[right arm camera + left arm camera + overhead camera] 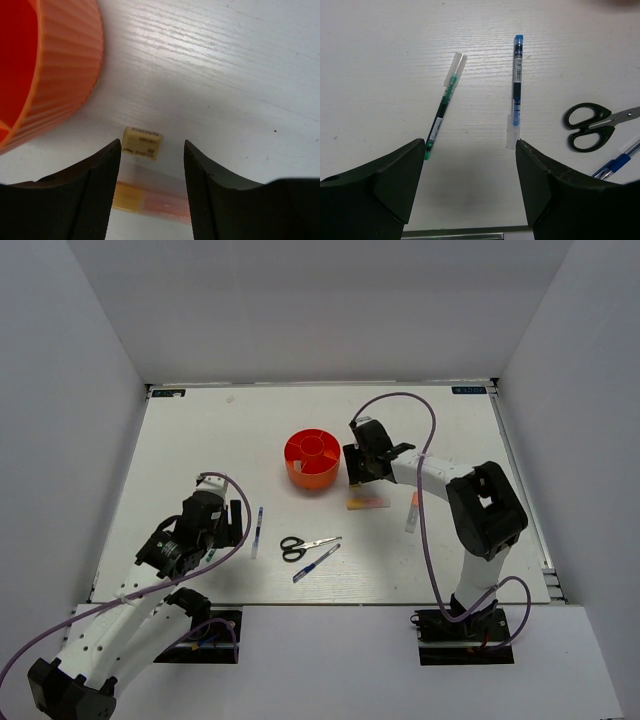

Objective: Sort the stationery into containers
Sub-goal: Pick up the stationery from the center of the board.

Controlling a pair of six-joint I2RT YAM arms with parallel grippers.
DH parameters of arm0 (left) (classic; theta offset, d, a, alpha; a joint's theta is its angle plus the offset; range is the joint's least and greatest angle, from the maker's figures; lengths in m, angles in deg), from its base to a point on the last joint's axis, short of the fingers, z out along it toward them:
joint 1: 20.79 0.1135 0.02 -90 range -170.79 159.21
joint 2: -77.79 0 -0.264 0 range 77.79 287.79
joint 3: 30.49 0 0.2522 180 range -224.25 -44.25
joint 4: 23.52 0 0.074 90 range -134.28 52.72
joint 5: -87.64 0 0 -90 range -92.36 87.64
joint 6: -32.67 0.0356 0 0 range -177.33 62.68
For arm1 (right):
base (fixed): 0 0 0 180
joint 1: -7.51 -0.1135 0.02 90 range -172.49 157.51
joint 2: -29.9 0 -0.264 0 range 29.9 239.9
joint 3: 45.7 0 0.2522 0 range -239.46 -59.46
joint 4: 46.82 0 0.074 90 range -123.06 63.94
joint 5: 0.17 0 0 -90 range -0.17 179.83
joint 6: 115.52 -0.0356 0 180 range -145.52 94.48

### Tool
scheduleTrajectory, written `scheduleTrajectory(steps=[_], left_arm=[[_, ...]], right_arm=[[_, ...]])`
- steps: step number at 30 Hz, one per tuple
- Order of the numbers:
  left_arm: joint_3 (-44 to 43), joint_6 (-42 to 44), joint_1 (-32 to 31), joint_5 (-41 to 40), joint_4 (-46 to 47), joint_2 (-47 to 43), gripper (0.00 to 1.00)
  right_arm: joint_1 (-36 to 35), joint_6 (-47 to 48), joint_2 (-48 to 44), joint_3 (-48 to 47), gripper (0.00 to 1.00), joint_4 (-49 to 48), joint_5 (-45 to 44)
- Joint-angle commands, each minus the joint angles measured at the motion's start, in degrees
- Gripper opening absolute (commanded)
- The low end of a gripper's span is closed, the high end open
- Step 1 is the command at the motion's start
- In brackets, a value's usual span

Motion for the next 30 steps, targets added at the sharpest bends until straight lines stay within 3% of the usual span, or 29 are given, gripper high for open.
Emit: scheduleTrajectory(steps=[1,12,17,24,28,30], left_arm=[[-0.1,0.2,0.3,0.5,-0.2,-0.6,0.83],[0.0,0.2,0.3,0.5,-0.1,-0.3,0.83],[0.0,0.1,0.3,0.3,-0.2,-0.5,0.83],[0.0,0.1,0.3,-0.1,-0.2,-0.9,0.83],[0.1,0.1,0.0,-0.3,-0.4,-0.9,0.83],[0.1,0.1,0.3,-0.5,-0.3,-1.2,0.83]], right_arm=[[-0.8,-4.8,1.9,-1.3,0.56,-4.4,-3.1],[-1.9,-6.3,3.2,0.7,0.56,-5.1,-3.0],[-1.8,-6.2,3.9,1.7,0.48,-4.7,-4.5],[-2.1,-6.8,4.1,4.4,0.46,-3.2,-5.9],[-1.9,-6.8,3.8,5.2,0.34,-2.8,-6.0],[-1.9,-6.4,3.3,5.3,0.18,-2.5,-5.9]])
